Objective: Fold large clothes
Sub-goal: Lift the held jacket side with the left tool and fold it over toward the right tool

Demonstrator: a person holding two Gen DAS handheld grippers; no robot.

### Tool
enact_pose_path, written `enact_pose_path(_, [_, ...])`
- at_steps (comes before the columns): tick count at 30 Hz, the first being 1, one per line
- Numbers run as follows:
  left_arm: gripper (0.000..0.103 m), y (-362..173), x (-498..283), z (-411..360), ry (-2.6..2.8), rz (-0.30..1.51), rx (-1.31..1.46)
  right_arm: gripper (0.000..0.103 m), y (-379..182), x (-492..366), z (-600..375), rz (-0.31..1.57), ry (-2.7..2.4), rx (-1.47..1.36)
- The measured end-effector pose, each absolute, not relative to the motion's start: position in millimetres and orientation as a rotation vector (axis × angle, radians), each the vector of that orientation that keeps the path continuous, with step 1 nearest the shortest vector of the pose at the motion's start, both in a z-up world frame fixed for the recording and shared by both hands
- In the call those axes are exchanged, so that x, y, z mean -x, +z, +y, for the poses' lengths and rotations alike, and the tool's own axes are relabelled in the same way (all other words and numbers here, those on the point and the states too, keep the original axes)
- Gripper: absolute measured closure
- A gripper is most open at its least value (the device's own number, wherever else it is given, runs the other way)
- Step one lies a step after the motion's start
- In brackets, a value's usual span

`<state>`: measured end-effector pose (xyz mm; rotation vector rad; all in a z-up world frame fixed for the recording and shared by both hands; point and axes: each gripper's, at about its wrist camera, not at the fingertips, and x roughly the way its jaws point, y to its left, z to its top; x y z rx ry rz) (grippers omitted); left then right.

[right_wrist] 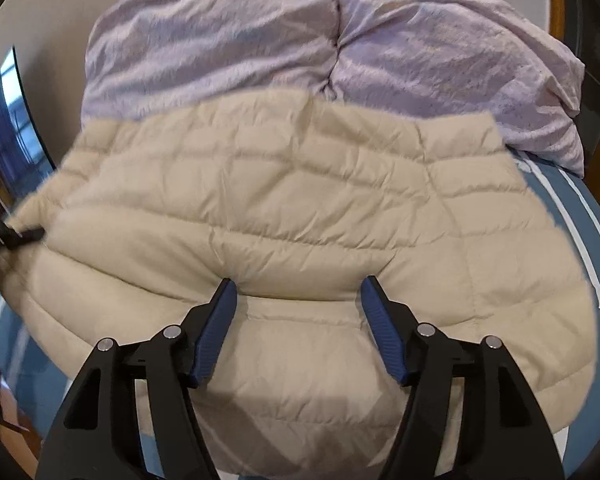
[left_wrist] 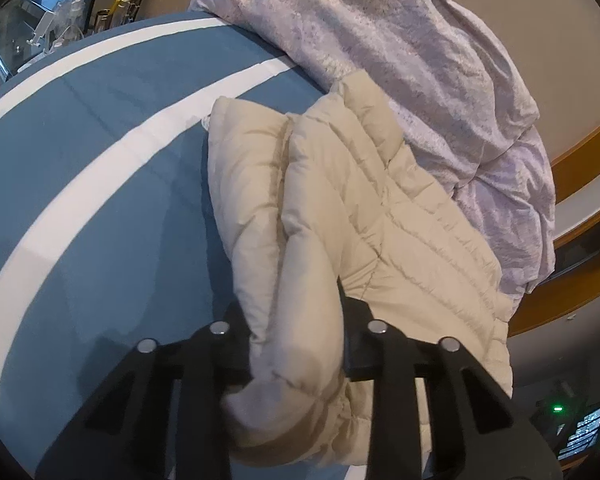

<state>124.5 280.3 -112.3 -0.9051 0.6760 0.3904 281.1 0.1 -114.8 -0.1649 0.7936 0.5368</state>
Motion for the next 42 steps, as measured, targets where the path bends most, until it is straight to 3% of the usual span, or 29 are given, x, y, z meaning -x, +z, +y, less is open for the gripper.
enact_pose_path(9, [0.082, -82, -123, 274, 0.301, 0.59, 0.897, 0.036, -132, -286, 8, 0.821, 0.518, 0.201])
enact_pose_path(23, [0.082, -4, -142, 214, -0.01, 0.413, 0.884, 0.036, -134, -290, 6, 0.839, 0.528, 0.187])
enact_pose_path(31, [0.082, 13, -182, 158, -0.166, 0.433, 0.868, 0.036, -134, -292, 2, 0.845, 0.545, 0.16])
enact_pose_path(42, [0.082, -10, -248, 88, -0.326, 0.551, 0.908, 0.036, -133, -297, -11, 0.848, 0.587, 0.1])
